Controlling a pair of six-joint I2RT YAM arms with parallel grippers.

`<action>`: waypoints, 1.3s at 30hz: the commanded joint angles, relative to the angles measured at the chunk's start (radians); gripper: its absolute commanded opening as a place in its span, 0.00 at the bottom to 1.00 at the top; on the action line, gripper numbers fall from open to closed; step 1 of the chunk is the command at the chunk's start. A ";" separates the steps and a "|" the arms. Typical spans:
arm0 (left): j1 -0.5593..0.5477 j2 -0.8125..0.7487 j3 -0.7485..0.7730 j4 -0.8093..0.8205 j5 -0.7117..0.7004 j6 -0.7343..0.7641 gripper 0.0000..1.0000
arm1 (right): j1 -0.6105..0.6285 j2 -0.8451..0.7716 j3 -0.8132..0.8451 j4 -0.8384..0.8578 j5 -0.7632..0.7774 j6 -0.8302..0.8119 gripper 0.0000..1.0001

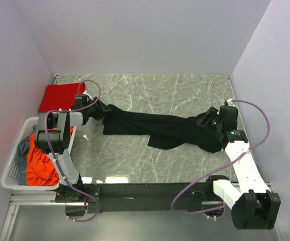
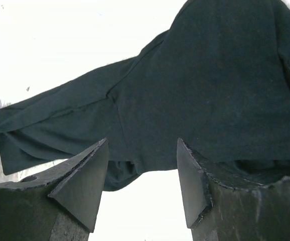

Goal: Fold and stack the t-shirts
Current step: Flatten the tshirt out

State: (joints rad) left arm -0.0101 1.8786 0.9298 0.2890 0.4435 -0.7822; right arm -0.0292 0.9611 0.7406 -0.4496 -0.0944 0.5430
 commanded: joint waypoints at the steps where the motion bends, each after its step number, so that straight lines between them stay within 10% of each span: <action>1: -0.005 -0.072 -0.023 0.087 0.044 -0.011 0.49 | -0.006 -0.025 -0.012 0.032 0.007 0.003 0.63; 25: -0.008 -0.073 -0.029 0.160 0.073 -0.095 0.42 | -0.006 -0.018 -0.035 0.043 0.036 0.002 0.63; 39: -0.039 -0.090 -0.066 0.265 0.107 -0.138 0.54 | -0.006 -0.002 -0.067 0.068 0.025 0.020 0.62</action>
State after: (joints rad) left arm -0.0284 1.8038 0.8780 0.4641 0.5224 -0.9009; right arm -0.0292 0.9604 0.6785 -0.4118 -0.0772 0.5598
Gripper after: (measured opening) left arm 0.538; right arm 0.619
